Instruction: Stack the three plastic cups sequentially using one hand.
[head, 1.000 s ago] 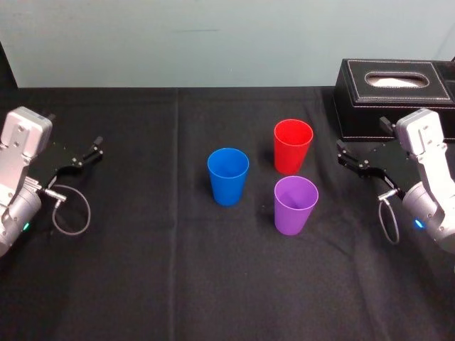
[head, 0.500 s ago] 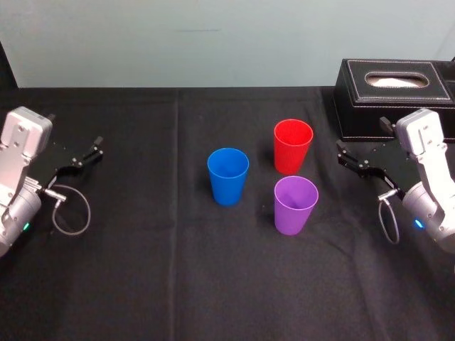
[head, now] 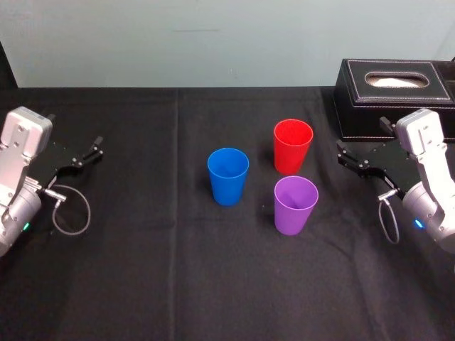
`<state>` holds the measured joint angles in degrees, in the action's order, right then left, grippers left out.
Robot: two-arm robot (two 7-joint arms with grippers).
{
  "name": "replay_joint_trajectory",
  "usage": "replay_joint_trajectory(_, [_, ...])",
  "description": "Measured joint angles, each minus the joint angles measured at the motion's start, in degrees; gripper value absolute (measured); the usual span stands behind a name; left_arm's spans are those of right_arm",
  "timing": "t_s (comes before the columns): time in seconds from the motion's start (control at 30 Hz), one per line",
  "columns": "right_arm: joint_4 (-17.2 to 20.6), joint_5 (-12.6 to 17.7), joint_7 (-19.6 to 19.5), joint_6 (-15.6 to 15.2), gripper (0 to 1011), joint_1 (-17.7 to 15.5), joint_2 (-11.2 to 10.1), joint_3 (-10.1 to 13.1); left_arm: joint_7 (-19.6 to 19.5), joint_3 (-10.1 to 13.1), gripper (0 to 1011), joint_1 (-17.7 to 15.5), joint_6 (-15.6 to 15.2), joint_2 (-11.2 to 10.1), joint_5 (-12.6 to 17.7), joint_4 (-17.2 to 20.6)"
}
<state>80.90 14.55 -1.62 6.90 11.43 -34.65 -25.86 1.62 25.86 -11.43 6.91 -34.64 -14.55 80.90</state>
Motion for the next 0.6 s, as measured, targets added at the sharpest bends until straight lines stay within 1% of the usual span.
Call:
replay_joint_trajectory(0.43, [0.1,0.0,0.0,0.0,1004,0.0,0.0,0.1,0.0,0.0,1005,0.0,0.0,0.0,0.0,0.0])
replay_joint_trajectory(0.6, [3.3,0.9,0.6,0.1,1004,-2.0,-1.0,2.3,0.0,0.0,1004,0.0,0.0,0.0,0.0,0.0])
